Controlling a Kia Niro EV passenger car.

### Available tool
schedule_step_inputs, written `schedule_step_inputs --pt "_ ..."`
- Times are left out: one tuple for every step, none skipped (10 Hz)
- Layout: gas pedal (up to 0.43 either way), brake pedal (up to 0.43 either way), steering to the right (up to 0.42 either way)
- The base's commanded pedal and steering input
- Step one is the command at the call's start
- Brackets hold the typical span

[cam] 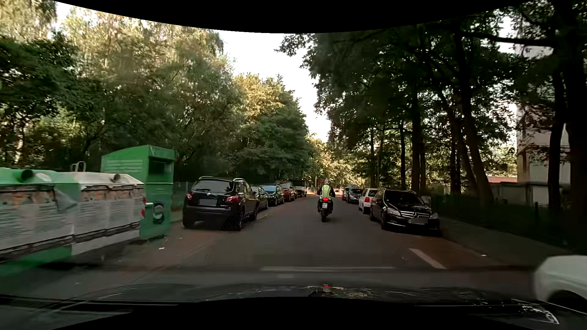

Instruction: Follow the waypoints while adhering to traffic rules and regulations

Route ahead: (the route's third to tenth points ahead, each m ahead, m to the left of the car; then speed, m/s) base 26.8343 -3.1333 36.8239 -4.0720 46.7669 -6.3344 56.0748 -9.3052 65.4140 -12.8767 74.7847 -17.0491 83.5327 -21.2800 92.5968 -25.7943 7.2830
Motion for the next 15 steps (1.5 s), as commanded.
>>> schedule_step_inputs --pt "0.150 0.000 0.022" --pt "0.110 0.000 0.024" --pt "0.000 0.000 0.025" --pt "0.000 0.000 0.026" --pt "0.000 0.000 0.030" --pt "0.000 0.000 0.029" --pt "0.067 0.000 0.029" --pt "0.138 0.000 0.029" --pt "0.138 0.000 0.029" --pt "0.138 0.000 0.029" --pt "0.138 0.000 0.029" --pt "0.138 0.000 0.029" --pt "0.138 0.000 0.029" --pt "0.138 0.000 0.029" --pt "0.138 0.000 0.029"
